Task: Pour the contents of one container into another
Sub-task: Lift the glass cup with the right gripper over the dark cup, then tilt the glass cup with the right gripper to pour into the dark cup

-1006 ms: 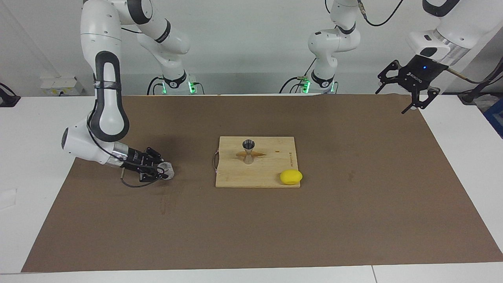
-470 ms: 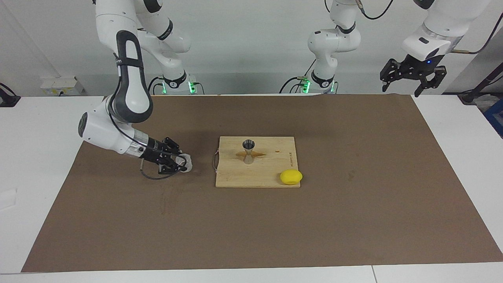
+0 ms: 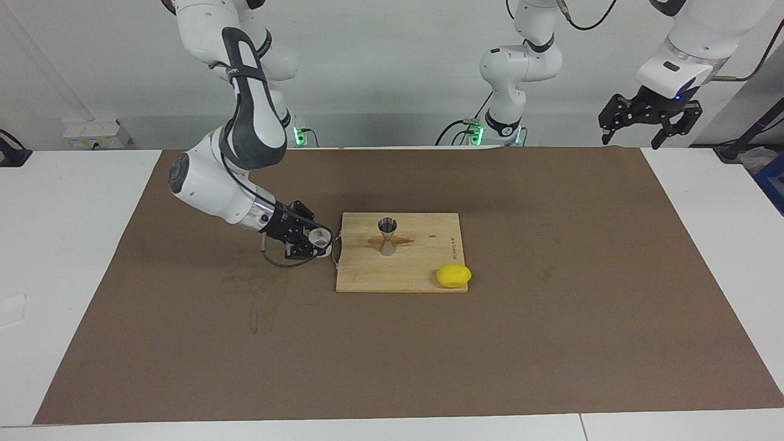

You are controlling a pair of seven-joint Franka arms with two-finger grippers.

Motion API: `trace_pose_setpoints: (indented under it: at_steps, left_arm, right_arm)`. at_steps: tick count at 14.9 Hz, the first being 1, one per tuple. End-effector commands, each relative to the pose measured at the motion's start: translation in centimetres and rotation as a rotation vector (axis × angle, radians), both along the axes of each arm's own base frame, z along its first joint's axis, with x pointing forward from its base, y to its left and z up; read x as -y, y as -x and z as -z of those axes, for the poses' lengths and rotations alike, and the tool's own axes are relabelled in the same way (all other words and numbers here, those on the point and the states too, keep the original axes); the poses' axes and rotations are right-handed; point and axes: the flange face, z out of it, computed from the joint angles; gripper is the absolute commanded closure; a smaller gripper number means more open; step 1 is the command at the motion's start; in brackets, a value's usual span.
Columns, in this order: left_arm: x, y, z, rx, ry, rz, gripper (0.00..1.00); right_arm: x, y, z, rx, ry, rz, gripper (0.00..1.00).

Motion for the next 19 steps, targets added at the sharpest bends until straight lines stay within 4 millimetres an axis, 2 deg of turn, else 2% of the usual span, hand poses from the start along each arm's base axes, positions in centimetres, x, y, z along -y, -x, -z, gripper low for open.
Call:
trace_pose_setpoints:
  at_steps: [1,3,9,12,15,19]
  left_arm:
    - [0.8,1.1,0.1,-0.011,-0.018,0.005,0.00]
    - [1.2,1.1,0.1,-0.009,-0.018,0.011,0.00]
    - [0.4,1.1,0.1,-0.011,-0.018,-0.004,0.00]
    - [-0.1,1.8,1.1,-0.010,-0.019,-0.007,0.00]
    - [-1.7,2.0,2.5,0.037,-0.012,-0.040,0.00]
    - [-1.4,2.1,2.6,0.024,-0.012,-0.041,0.00]
  right_arm:
    - [-2.2,0.2,-1.8,0.001,0.069,0.015,1.00]
    - [-4.7,0.4,-2.7,-0.001,0.120,0.012,1.00]
    - [-11.0,1.8,-4.7,0.030,0.296,-0.014,1.00]
    - [-14.0,3.1,-5.3,0.073,0.385,-0.070,1.00]
    - [-16.1,4.2,-5.4,0.112,0.462,-0.122,1.00]
    - [-18.3,5.4,-6.0,0.187,0.562,-0.218,1.00]
